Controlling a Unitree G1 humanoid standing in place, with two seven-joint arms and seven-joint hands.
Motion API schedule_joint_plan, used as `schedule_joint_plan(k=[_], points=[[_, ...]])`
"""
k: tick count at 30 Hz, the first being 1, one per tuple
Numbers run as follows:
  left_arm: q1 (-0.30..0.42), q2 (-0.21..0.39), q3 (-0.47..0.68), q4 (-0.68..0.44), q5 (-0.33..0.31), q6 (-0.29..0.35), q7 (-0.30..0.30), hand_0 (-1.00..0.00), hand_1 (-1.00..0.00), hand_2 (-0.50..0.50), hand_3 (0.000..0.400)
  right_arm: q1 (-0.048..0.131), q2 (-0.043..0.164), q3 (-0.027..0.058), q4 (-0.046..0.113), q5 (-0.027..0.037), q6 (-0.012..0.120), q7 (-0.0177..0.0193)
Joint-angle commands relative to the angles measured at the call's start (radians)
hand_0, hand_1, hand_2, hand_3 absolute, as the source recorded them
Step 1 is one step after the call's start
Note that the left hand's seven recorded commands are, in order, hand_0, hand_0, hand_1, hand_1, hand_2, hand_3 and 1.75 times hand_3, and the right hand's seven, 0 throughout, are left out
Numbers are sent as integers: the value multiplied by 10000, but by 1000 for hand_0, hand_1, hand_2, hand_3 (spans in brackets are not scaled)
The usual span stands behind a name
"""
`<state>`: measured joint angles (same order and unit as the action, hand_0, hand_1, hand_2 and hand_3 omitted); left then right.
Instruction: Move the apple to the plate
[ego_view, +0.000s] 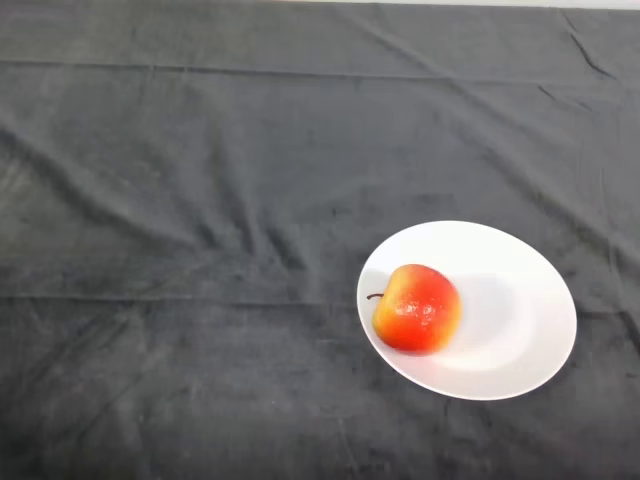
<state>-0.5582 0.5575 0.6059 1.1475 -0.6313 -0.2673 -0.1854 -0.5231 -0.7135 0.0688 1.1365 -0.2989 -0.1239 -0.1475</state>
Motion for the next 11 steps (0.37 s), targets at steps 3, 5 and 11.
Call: schedule_joint_plan(k=[3, 5, 11], points=[[124, 417, 53, 230, 163, 132, 127, 0, 0, 0, 0, 757, 480, 257, 375, -223, 64, 92], [122, 415, 63, 225, 193, 138, 133, 0, 0, 0, 0, 758, 480, 257, 374, -223, 64, 93], [118, 406, 97, 212, 273, 155, 144, 0, 0, 0, 0, 759, 480, 257, 371, -222, 66, 93]])
